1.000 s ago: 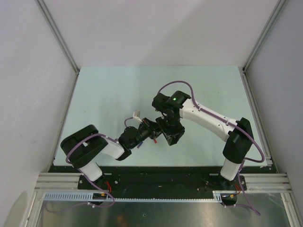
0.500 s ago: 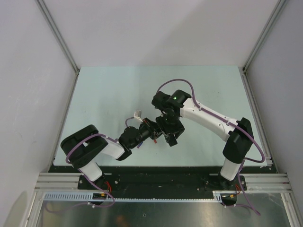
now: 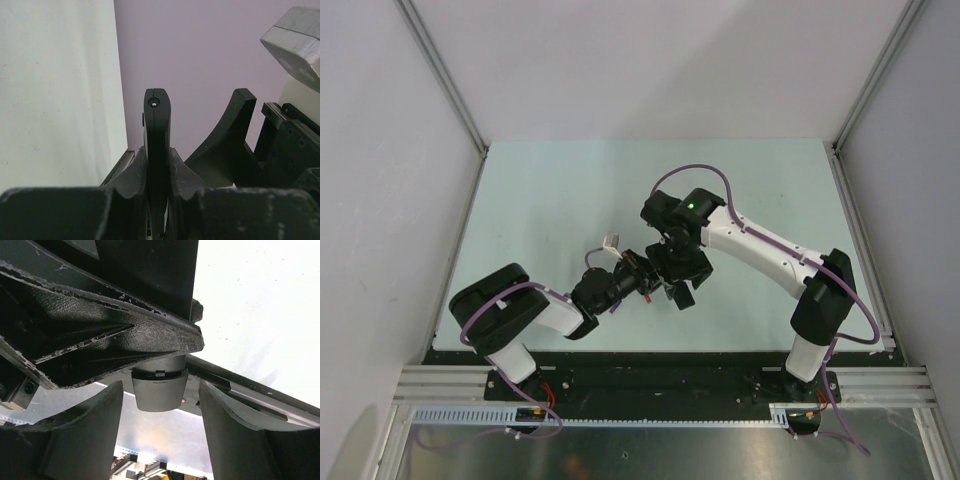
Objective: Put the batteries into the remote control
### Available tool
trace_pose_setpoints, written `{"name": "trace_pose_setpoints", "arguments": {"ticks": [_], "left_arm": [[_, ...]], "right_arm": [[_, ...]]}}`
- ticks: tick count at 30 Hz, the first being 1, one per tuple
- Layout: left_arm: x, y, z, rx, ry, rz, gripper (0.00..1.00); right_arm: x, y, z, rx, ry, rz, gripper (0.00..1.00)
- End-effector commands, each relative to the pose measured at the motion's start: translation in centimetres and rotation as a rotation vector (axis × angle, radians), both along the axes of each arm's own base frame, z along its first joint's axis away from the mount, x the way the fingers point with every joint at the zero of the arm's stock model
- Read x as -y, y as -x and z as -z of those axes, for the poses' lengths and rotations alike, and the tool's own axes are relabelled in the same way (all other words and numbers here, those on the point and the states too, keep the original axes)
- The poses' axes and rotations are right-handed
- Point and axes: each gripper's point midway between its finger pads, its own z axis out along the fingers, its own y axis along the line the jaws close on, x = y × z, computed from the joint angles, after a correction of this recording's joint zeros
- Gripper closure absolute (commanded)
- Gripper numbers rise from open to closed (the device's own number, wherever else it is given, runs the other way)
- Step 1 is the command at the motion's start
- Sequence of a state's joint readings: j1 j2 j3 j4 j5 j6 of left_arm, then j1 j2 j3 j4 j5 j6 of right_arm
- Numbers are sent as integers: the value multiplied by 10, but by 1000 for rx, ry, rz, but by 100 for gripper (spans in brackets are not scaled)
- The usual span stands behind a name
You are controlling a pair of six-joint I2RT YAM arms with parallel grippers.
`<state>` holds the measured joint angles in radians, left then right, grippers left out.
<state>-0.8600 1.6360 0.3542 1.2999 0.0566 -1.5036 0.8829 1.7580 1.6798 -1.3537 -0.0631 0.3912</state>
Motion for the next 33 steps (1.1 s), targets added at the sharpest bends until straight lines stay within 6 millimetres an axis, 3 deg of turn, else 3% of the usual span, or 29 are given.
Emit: {"name": "trace_pose_setpoints", "arguments": {"ticks": [1,8,13,15,18,19,21,22,23,26,27,29,30,32,33], "left_arm": [[-5,2,-70,168,221,-1,100],[-5,0,-66,156,214,-5,100],[-7,-4,-65,152,216,-17,100],[-8,-4,-66,151,217,-16,100],[-11,-6,-67,151,221,-20,100],[-13,-7,-67,148,221,-23,100],[-15,-7,-66,145,221,-24,100],[-18,-8,-66,141,224,-27,100],[-20,-7,-66,140,225,-27,100],[-27,-7,-70,142,234,-26,100],[-27,-5,-70,145,234,-16,100],[-31,-3,-76,155,247,-15,100],[-32,-2,-79,161,251,-8,100],[-35,3,-85,180,258,2,100],[-36,4,-87,185,262,4,100]], "right_arm": [[13,7,-21,0,16,11,31],[11,7,-30,25,-23,17,24],[9,5,-50,68,-91,43,18],[9,3,-62,110,-156,66,18],[11,-3,-66,143,-239,139,17],[15,-2,-78,177,-297,171,16],[13,-10,-71,192,-372,227,16],[9,-14,-86,243,-465,257,16],[12,-11,-71,223,-461,275,16],[4,-14,-81,270,-583,305,16],[4,-12,-69,255,-584,313,15],[-3,-17,-82,287,-683,312,14],[-2,-16,-74,269,-693,332,14],[-4,-23,-88,294,-795,338,9],[-3,-23,-81,278,-809,352,7]]}}
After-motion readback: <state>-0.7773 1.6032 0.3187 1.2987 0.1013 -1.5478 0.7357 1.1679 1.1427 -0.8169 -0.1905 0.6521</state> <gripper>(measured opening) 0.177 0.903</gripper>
